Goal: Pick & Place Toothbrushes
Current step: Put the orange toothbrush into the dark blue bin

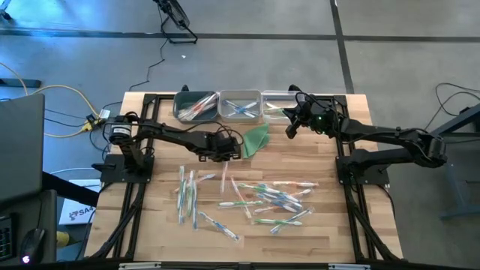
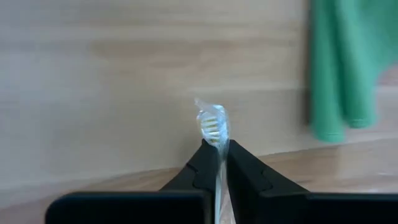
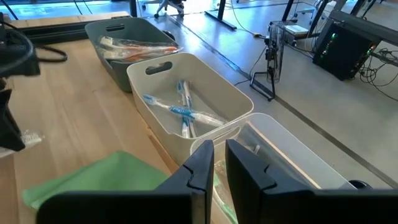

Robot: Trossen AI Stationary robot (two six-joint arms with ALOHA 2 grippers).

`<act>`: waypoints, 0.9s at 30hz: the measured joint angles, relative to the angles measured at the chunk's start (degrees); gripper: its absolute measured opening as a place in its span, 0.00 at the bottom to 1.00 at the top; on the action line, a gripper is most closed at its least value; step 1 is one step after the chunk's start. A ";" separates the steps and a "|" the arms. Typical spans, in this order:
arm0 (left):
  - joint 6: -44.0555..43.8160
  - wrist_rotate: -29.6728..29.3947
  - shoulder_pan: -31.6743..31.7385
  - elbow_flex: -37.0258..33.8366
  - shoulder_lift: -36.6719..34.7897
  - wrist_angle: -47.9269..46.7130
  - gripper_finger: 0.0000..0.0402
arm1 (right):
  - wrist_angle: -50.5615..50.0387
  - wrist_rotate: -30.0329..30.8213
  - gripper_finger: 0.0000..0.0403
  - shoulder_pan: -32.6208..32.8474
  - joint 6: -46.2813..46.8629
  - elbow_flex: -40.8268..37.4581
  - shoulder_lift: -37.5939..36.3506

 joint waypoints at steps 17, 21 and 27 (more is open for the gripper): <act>18.55 -0.69 7.06 12.84 -1.40 -9.84 0.01 | 0.09 0.00 0.08 0.00 -0.22 0.00 0.02; 22.59 -2.13 7.36 19.22 -1.42 -17.29 0.01 | 0.07 0.01 0.08 0.00 -0.22 0.00 0.02; 26.11 -6.35 7.36 27.78 -1.42 -28.52 0.01 | 0.07 0.00 0.08 0.00 -0.22 0.00 0.02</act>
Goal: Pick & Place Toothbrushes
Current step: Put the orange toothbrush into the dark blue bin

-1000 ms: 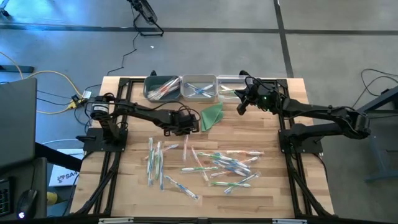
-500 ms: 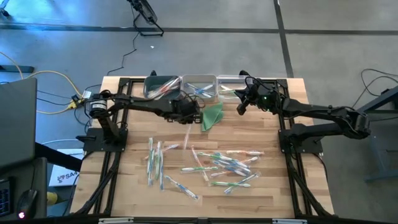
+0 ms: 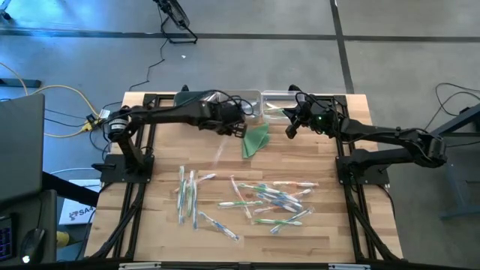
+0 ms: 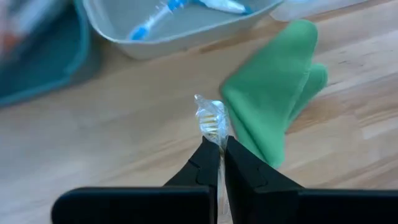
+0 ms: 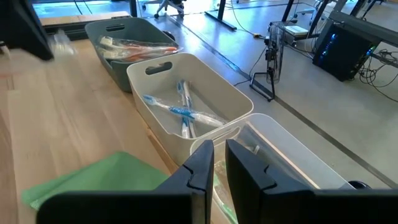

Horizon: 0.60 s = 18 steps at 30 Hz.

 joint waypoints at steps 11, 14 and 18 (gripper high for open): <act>7.27 -5.20 0.00 10.95 -0.07 -6.98 0.01 | 0.00 0.00 0.08 0.00 0.00 0.00 0.00; 7.38 -5.46 0.31 12.11 -0.07 -7.11 0.01 | 0.00 0.00 0.08 0.00 0.00 0.00 0.00; 10.41 -5.99 0.41 12.47 -0.07 -7.40 0.01 | 0.00 0.00 0.08 0.00 -0.01 0.00 0.00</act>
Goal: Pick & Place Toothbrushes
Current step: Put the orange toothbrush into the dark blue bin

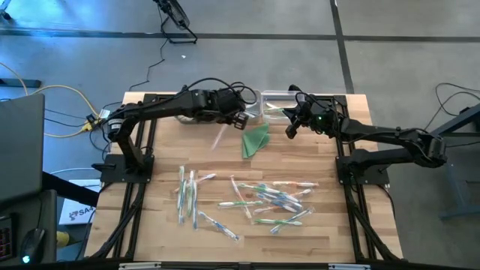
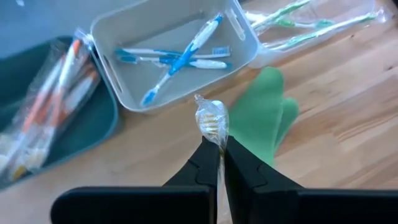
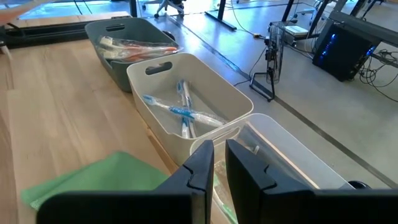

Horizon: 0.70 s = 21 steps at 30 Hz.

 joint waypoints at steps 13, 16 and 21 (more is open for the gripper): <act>6.22 -1.86 3.89 0.00 0.00 -6.77 0.01 | 0.02 0.02 0.08 0.00 -1.26 0.00 0.00; 8.24 -2.19 5.36 0.00 0.00 -8.50 0.01 | 0.04 0.02 0.08 0.01 -1.26 0.00 0.00; 13.45 -2.80 8.39 -1.22 -0.07 -7.26 0.01 | 0.12 0.04 0.08 0.00 -1.26 0.00 0.00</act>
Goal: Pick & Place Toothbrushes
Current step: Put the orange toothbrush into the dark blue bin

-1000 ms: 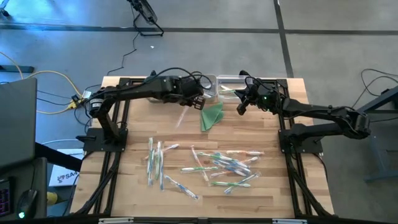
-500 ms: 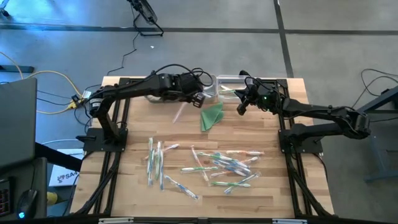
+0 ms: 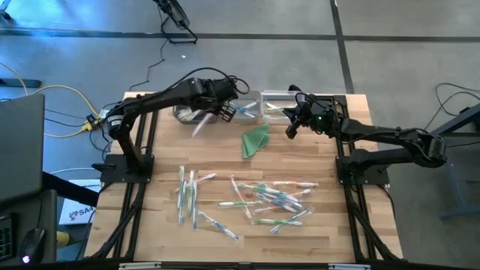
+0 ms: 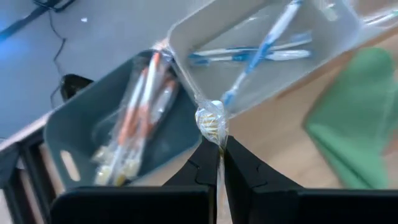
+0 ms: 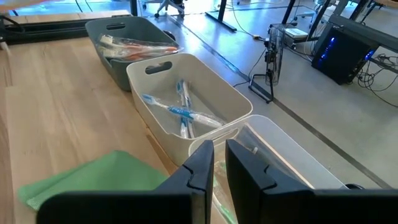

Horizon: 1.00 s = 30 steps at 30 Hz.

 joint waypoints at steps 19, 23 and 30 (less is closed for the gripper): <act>21.05 9.13 15.98 -10.36 0.04 7.88 0.01 | 9.85 2.58 0.08 0.00 5.22 0.00 0.00; 28.29 13.28 19.28 -12.43 0.04 13.86 0.01 | 9.84 6.05 0.08 0.01 8.35 0.00 0.00; 40.45 17.56 23.68 -14.72 0.04 21.27 0.01 | 9.85 7.76 0.08 0.00 12.96 0.00 0.00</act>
